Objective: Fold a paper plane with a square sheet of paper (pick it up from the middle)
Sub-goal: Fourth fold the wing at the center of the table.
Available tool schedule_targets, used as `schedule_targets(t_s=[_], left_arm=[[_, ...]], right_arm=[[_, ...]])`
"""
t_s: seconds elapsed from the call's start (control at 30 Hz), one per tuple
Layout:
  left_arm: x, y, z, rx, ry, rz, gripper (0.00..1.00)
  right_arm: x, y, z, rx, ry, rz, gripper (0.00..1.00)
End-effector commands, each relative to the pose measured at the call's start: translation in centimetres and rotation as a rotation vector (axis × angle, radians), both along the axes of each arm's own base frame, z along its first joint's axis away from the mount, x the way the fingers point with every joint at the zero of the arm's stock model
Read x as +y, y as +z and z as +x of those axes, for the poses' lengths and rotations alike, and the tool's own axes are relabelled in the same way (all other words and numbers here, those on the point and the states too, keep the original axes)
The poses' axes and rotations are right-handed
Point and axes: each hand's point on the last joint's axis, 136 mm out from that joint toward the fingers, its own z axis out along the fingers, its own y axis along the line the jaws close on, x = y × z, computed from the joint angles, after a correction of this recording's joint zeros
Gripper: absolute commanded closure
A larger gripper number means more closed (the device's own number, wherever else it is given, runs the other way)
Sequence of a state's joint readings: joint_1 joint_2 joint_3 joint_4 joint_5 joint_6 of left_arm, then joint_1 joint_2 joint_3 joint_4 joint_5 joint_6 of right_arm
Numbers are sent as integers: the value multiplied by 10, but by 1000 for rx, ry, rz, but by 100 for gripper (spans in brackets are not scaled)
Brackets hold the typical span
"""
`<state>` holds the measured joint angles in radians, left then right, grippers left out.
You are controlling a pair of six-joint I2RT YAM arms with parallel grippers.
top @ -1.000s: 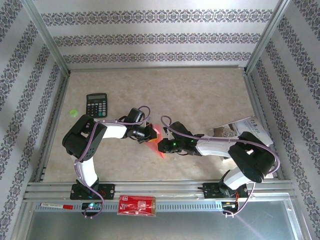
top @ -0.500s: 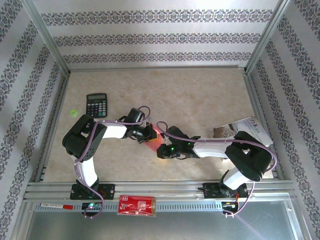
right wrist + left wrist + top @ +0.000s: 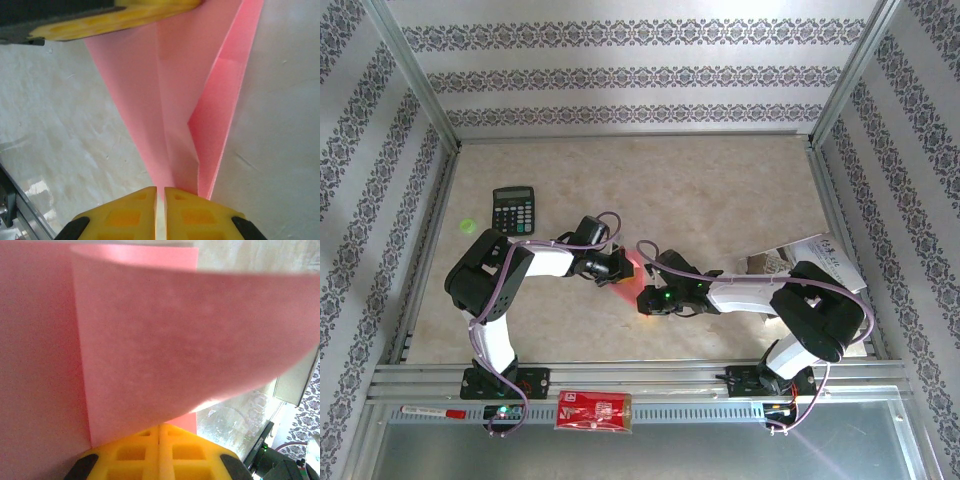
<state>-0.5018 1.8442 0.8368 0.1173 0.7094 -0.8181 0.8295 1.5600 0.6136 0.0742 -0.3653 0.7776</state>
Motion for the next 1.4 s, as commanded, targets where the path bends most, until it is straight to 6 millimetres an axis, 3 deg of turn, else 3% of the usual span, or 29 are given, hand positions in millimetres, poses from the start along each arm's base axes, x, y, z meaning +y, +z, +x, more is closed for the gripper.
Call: schedule_targets(t_s=[0.0,0.6,1.0,1.37], left_arm=[[22,-38,-13,86,22,125,98],[23,-39,-13,87,24,133,98],[30,-45,-10,76,32,187,99],[33,-52,-11,87,44,207,100]], right_arm=[[-5,-3,1,-1,3,-16,88],[-18,-28,-10,47,-19,-50,90],[-31,-41,-40,105,-16,-85,92],[-34,-37,-57,109,7,-50,92]])
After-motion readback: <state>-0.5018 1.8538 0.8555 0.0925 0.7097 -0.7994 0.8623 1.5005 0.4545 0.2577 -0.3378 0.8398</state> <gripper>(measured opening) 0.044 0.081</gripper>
